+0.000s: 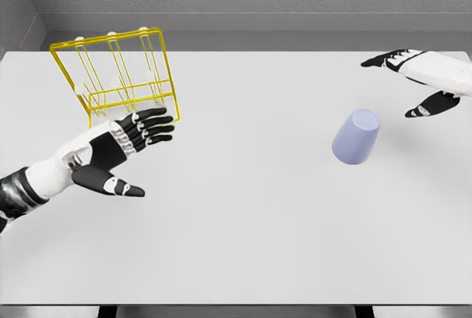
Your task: Place the cup on the cup holder with both arms
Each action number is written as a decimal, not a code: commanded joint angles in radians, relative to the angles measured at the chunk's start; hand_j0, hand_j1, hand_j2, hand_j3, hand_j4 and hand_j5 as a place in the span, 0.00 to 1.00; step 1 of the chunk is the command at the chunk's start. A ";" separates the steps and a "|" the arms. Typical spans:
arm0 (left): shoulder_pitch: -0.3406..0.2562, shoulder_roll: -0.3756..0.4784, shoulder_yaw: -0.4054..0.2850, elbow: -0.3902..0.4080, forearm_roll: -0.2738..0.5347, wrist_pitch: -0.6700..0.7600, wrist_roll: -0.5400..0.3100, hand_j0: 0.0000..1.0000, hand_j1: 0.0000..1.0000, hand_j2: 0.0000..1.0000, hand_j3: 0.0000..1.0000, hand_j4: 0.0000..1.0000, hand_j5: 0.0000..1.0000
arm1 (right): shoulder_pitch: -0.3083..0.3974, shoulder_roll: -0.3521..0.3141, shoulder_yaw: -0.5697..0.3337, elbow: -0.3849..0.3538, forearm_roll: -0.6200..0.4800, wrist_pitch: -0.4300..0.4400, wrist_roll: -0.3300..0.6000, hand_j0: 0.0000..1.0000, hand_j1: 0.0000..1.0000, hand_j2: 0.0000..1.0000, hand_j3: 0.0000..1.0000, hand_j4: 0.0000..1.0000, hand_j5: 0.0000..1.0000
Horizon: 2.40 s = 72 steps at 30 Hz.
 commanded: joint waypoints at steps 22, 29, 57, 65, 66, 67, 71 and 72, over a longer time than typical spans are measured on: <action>-0.086 -0.192 -0.151 -0.001 -0.176 0.007 0.000 1.00 1.00 1.00 1.00 1.00 1.00 | -0.018 -0.030 -0.022 0.085 -0.045 -0.190 0.049 1.00 1.00 1.00 1.00 1.00 1.00; -0.083 -0.182 -0.083 0.038 -0.162 0.120 0.000 1.00 1.00 1.00 1.00 1.00 1.00 | -0.029 0.016 -0.050 0.078 -0.229 -0.190 0.233 1.00 1.00 1.00 1.00 1.00 1.00; -0.086 -0.195 -0.074 0.009 -0.211 0.150 0.000 1.00 1.00 1.00 1.00 1.00 1.00 | 0.086 0.097 -0.087 0.248 -0.703 -0.187 0.290 1.00 1.00 1.00 1.00 1.00 1.00; -0.087 -0.198 -0.073 0.016 -0.208 0.068 0.000 1.00 1.00 1.00 1.00 1.00 1.00 | 0.126 0.097 -0.063 0.257 -0.841 -0.086 0.290 1.00 1.00 1.00 1.00 1.00 1.00; -0.087 -0.198 -0.073 0.018 -0.210 0.068 0.009 1.00 1.00 1.00 1.00 1.00 1.00 | 0.130 0.100 -0.063 0.265 -0.858 -0.086 0.290 1.00 1.00 1.00 1.00 1.00 1.00; -0.084 -0.196 -0.074 0.018 -0.210 0.068 0.061 1.00 1.00 1.00 1.00 1.00 1.00 | 0.129 0.106 -0.063 0.285 -0.864 -0.080 0.290 1.00 1.00 1.00 1.00 1.00 1.00; -0.086 -0.195 -0.076 0.021 -0.214 0.068 0.072 1.00 1.00 1.00 1.00 1.00 1.00 | 0.130 0.143 -0.067 0.338 -0.865 -0.077 0.290 1.00 1.00 1.00 1.00 1.00 1.00; -0.084 -0.196 -0.076 0.021 -0.214 0.070 0.072 1.00 1.00 1.00 1.00 1.00 1.00 | 0.130 0.145 -0.065 0.352 -0.865 -0.077 0.290 1.00 1.00 1.00 1.00 1.00 1.00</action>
